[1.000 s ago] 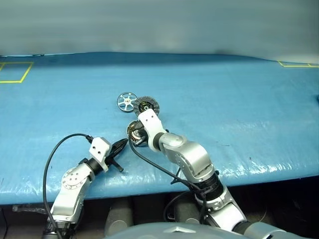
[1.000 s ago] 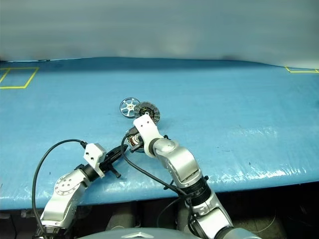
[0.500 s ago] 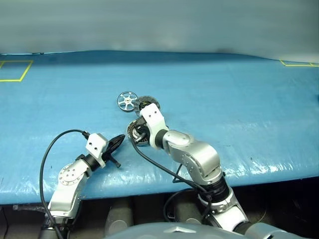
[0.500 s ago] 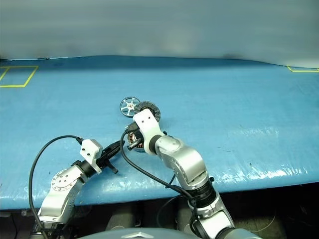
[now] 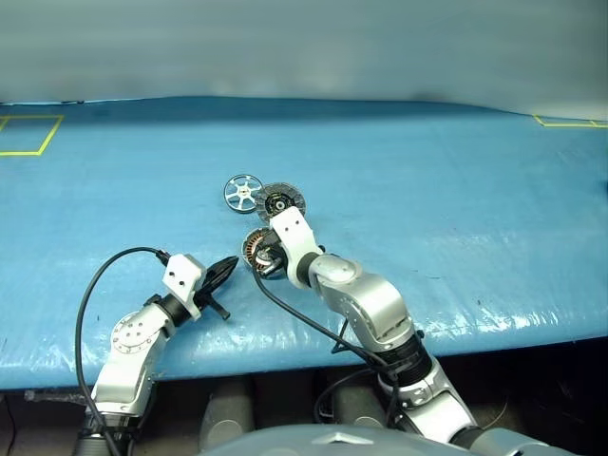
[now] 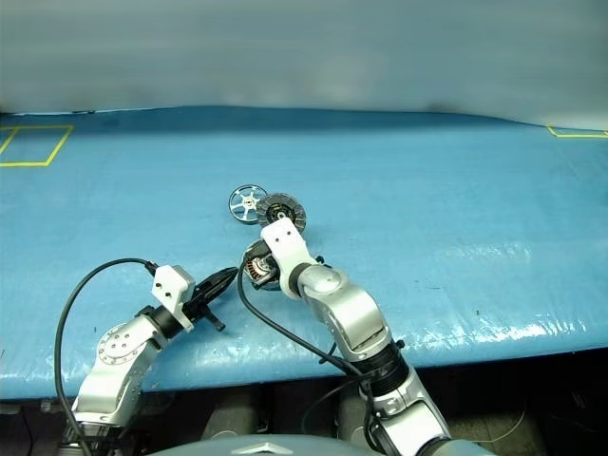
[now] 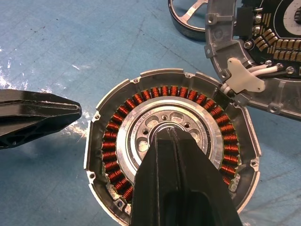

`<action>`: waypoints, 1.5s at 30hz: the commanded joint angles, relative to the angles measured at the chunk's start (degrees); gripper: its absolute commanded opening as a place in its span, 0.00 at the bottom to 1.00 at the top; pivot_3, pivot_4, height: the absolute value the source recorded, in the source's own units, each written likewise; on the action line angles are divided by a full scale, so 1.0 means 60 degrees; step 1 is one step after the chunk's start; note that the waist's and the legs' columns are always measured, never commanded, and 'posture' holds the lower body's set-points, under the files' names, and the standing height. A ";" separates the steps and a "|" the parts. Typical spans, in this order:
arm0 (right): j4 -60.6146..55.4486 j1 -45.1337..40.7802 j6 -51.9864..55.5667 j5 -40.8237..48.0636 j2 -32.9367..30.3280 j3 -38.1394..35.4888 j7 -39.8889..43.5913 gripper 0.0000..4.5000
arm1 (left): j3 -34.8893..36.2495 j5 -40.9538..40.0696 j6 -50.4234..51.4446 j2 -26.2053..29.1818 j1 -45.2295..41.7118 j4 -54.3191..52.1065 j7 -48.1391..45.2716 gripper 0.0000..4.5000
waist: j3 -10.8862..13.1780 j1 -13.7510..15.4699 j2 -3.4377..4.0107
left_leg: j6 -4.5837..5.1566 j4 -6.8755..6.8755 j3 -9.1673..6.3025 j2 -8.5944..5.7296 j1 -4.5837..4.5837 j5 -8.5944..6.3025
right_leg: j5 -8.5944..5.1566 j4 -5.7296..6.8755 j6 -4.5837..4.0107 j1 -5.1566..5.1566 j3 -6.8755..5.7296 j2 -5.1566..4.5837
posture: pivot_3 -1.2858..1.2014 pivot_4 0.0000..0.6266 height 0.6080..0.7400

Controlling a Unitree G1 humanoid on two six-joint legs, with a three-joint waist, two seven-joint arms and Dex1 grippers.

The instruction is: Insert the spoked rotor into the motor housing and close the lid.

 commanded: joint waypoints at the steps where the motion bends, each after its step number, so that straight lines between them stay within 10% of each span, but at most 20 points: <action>1: -0.0048 0.0067 -0.0247 -0.0080 0.0019 -0.0134 -0.0092 0.01 | 0.0034 -0.0060 -0.0123 0.0032 -0.0051 -0.0093 -0.0043 0.00 | 0.0000 0.0000 0.0000 | 0.0000 0.0001 0.0001 0.0000 0.0000 0.0000 | 0.0000 0.0001 0.0000 0.0001 0.0000 0.0000 | 0.52 0.24 1.00; 27: -0.3448 0.0836 0.0730 0.1327 -0.0229 -0.0723 0.0666 0.01 | 0.1138 -0.0660 0.1351 0.0870 0.0011 -0.1233 0.0375 0.00 | -0.0002 0.0035 -0.0001 | -0.0002 0.0018 -0.0027 0.0008 0.0003 0.0001 | 0.0003 0.0007 0.0005 0.0018 -0.0002 0.0013 | 0.52 0.24 1.00; 41: -0.3971 0.2734 -0.0975 0.1143 -0.1792 -0.0803 0.0673 0.01 | -0.0382 0.0166 0.5245 0.2054 -0.4593 0.0418 0.0607 0.00 | -0.0001 0.0148 -0.0004 | -0.0002 0.0071 -0.0035 -0.0008 0.0024 0.0002 | 0.0014 0.0004 0.0025 0.0075 -0.0012 0.0019 | 0.52 0.24 1.00; 45: -0.3988 0.3021 -0.1149 0.0979 -0.1921 -0.0886 0.0440 0.00 | -0.1052 0.0654 0.4935 0.1805 -0.5478 0.1222 0.0416 0.21 | -0.0002 0.0135 -0.0005 | -0.0002 0.0071 -0.0034 -0.0011 0.0020 0.0001 | 0.0019 -0.0004 0.0032 0.0076 -0.0008 0.0020 | 0.52 0.24 1.00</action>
